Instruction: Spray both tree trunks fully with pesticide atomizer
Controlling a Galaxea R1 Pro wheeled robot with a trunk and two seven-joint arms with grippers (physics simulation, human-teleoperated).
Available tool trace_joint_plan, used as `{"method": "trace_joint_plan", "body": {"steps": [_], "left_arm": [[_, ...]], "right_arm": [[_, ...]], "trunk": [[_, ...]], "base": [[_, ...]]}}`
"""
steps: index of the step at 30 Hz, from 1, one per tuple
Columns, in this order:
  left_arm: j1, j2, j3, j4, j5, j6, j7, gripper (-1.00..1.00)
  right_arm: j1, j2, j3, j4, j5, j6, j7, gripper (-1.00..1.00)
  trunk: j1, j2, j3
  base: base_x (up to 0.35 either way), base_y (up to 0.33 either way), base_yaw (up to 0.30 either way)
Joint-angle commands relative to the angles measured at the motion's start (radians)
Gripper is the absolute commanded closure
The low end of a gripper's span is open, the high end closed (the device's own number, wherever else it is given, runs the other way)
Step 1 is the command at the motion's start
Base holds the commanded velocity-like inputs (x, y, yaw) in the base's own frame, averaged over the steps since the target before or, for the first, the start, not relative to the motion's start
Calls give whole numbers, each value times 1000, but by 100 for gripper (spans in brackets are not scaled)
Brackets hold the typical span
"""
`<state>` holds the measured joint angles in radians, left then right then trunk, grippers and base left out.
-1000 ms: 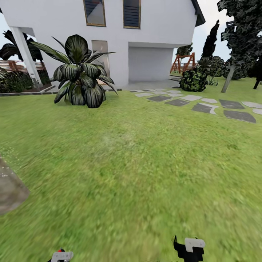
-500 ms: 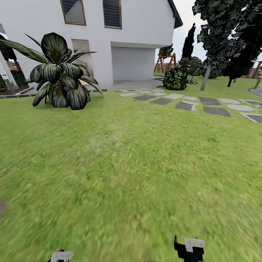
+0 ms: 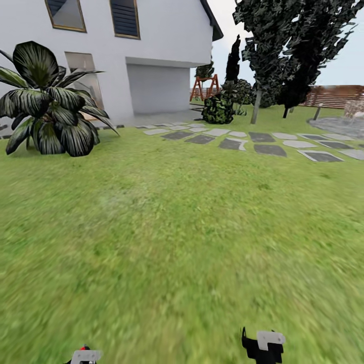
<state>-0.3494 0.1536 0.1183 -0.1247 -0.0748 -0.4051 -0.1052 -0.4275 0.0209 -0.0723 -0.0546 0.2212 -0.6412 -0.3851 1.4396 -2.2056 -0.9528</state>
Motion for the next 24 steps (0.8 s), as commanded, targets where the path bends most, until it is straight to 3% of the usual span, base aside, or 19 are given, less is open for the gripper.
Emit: {"method": "trace_joint_plan", "body": {"steps": [1, 24], "left_arm": [[0, 0, 9, 0, -8, -3, -5, 100], [0, 0, 10, 0, -6, -3, -4, 100]], "right_arm": [[-1, 1, -7, 1, 10, -2, -4, -100], [0, 1, -7, 1, 10, -2, -3, -100]], "trunk": [[-1, 0, -1], [-1, 0, -1]], "base": [[-255, -201, -268], [-207, -218, -268]]}}
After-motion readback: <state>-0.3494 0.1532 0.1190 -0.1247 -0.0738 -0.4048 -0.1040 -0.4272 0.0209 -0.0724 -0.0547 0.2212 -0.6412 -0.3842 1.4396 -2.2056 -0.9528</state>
